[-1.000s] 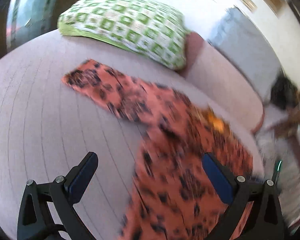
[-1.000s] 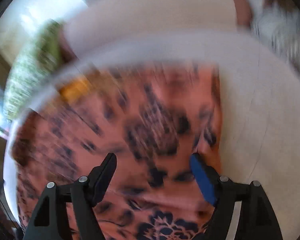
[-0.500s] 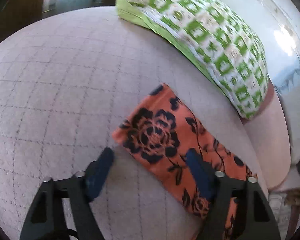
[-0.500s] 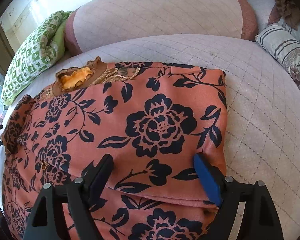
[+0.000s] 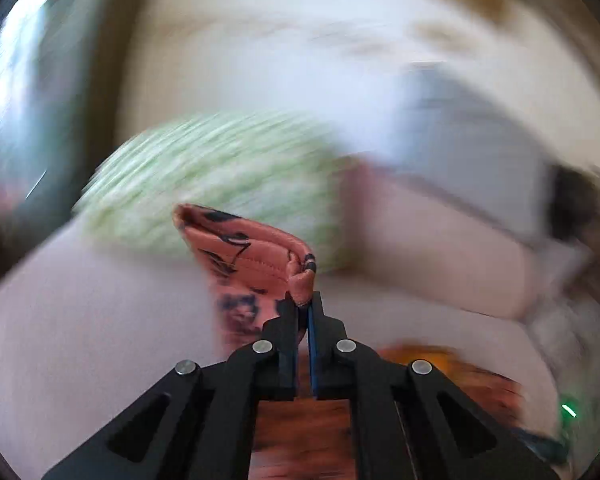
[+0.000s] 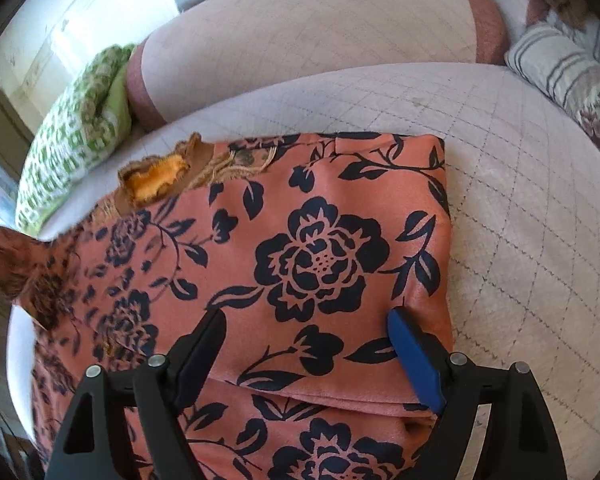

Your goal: Fold small clothes

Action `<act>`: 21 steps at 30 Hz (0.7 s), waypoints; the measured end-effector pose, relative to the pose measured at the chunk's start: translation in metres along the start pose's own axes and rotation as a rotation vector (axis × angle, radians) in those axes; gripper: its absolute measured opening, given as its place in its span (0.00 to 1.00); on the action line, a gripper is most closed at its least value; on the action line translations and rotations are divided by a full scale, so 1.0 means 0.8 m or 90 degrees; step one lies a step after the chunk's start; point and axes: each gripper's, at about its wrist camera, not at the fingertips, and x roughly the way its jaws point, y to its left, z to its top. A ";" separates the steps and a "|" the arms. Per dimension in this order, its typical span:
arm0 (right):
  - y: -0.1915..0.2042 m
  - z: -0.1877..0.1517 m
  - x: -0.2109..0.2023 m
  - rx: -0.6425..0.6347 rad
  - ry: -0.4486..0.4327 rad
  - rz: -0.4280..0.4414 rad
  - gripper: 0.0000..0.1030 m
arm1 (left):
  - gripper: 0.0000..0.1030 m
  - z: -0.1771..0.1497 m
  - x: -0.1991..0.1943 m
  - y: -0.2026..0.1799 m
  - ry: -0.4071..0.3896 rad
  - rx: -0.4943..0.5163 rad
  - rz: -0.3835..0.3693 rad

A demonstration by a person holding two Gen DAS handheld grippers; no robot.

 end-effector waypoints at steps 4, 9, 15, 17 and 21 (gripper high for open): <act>-0.005 -0.004 -0.018 0.038 -0.017 0.006 0.83 | 0.08 -0.008 -0.007 -0.179 0.020 0.125 -0.235; -0.026 -0.009 -0.055 0.104 -0.050 0.045 0.83 | 0.69 -0.082 0.021 -0.235 0.127 0.215 -0.248; -0.038 0.000 -0.060 0.156 -0.040 0.114 0.83 | 0.70 -0.134 0.038 -0.083 0.197 0.151 -0.022; -0.030 0.005 -0.048 0.157 -0.025 0.125 0.83 | 0.70 -0.144 0.056 -0.027 0.220 0.124 0.050; -0.001 0.019 -0.016 0.137 0.000 0.128 0.83 | 0.70 -0.175 0.072 0.041 0.274 0.070 0.095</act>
